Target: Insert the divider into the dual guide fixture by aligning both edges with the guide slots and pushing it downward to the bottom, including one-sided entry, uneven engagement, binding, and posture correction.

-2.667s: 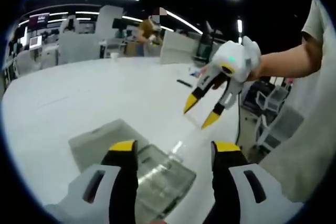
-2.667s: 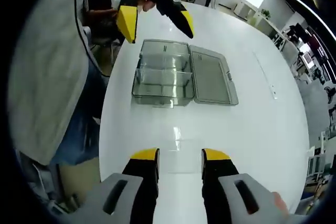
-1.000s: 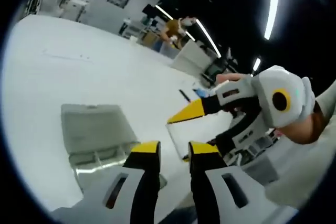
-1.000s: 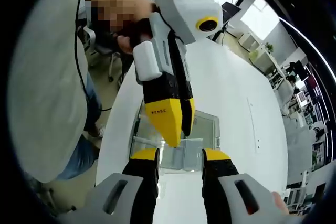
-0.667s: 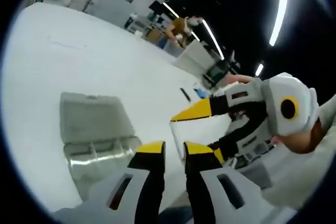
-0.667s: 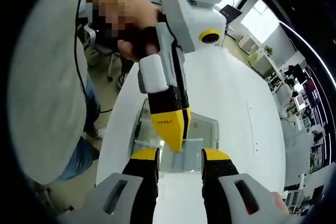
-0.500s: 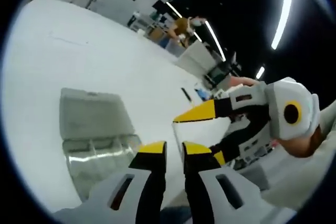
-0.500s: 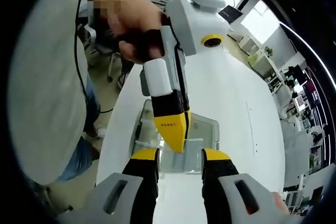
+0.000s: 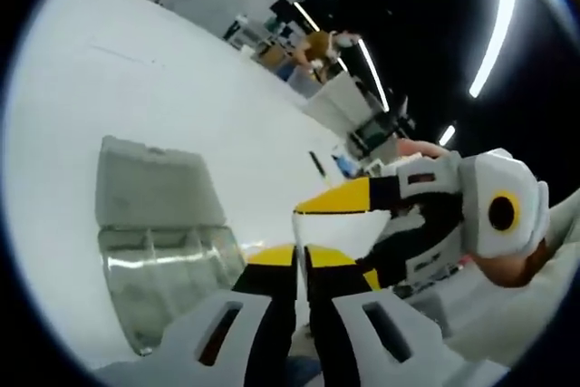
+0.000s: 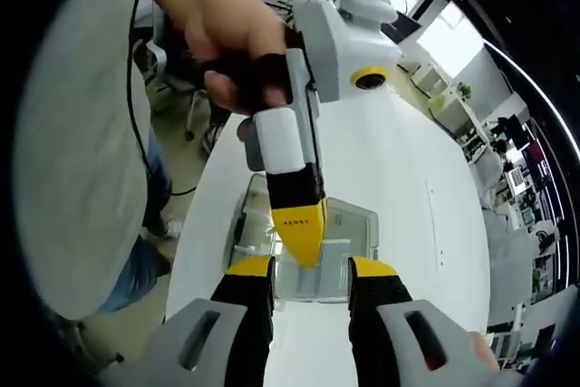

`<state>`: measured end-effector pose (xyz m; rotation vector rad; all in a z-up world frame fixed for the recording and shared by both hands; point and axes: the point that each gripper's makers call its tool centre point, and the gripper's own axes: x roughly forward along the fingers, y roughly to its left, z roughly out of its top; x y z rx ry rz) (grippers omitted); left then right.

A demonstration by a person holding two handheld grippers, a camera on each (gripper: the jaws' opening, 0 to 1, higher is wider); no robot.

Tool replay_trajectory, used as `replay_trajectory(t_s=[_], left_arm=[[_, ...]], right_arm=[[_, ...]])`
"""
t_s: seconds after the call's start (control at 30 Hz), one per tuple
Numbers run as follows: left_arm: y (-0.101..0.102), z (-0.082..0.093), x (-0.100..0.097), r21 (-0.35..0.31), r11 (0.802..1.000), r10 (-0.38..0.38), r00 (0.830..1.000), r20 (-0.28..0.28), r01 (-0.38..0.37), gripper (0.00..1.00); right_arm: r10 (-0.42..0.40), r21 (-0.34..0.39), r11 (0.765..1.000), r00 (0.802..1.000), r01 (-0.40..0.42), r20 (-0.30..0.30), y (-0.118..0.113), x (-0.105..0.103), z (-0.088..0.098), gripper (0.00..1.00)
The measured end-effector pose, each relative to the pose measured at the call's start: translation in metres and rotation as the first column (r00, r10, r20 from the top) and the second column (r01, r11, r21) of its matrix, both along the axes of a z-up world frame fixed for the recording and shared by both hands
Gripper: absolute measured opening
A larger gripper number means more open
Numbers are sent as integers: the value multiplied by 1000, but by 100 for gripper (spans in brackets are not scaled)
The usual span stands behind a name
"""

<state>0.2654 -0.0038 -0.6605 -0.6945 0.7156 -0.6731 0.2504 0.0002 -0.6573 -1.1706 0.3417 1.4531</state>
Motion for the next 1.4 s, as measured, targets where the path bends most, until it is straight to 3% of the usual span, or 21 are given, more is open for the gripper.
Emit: replay_trajectory(t_s=[0.73,1.1,1.27,1.4], left_arm=[[2,-1,0,-1,1000,-15,1000,-16,15,0],[7,-2,0,-44,999,1,999,-34,-2,0],[8,2,3,-68,998,0,1000,-11,0,0],[12,0,3,-53,999,-4,1000,18,5,0]], right_arm=[[3,1,1000,1000,-3,17,7,6,2,27],[28,-15,1000,999,-27,41,10,6,2,29],[0,-4,1000,1000,0,21,10,8,2,36],[-16,3,1000,1000,16,9,8,13,5,33]])
